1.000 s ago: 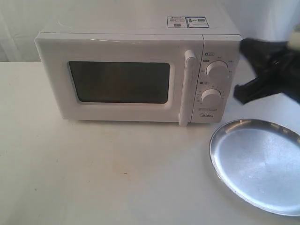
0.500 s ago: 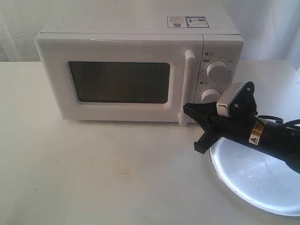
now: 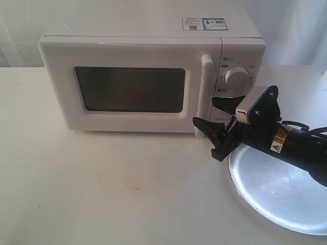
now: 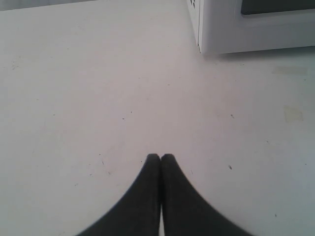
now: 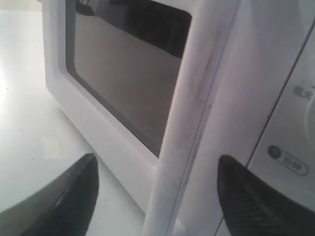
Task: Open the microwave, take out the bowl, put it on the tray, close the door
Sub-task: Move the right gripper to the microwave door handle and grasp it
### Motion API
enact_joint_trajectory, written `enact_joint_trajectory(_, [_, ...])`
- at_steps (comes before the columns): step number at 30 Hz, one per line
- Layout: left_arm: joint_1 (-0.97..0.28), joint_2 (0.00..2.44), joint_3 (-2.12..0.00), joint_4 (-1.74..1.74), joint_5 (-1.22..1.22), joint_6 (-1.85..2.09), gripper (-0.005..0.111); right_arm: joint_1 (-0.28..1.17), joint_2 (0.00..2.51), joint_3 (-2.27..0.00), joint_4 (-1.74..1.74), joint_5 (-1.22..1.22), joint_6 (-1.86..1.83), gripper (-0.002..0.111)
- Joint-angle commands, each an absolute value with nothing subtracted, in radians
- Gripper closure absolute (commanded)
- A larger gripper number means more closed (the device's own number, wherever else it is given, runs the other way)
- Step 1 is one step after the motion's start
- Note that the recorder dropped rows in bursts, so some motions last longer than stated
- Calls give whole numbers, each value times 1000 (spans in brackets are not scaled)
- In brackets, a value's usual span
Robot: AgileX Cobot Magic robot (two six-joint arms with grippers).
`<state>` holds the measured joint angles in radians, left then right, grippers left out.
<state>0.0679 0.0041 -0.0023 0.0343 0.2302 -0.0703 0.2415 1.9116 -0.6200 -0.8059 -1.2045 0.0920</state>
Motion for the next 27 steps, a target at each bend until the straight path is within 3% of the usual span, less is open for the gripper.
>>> enact_joint_trajectory(1, [68,0,0,34,231,-71,107,247,1906,-639,-781,-1221,83,46])
enact_joint_trajectory(8, [68,0,0,34,231,-71,107,293,1906,-701,-812,-1221,155,58])
enact_joint_trajectory(13, [68,0,0,34,231,-71,107,319,1906,-703,-864,-1221,103,108])
enact_joint_trajectory(27, [68,0,0,34,231,-71,107,329,1838,-695,-1140,-1221,165,108])
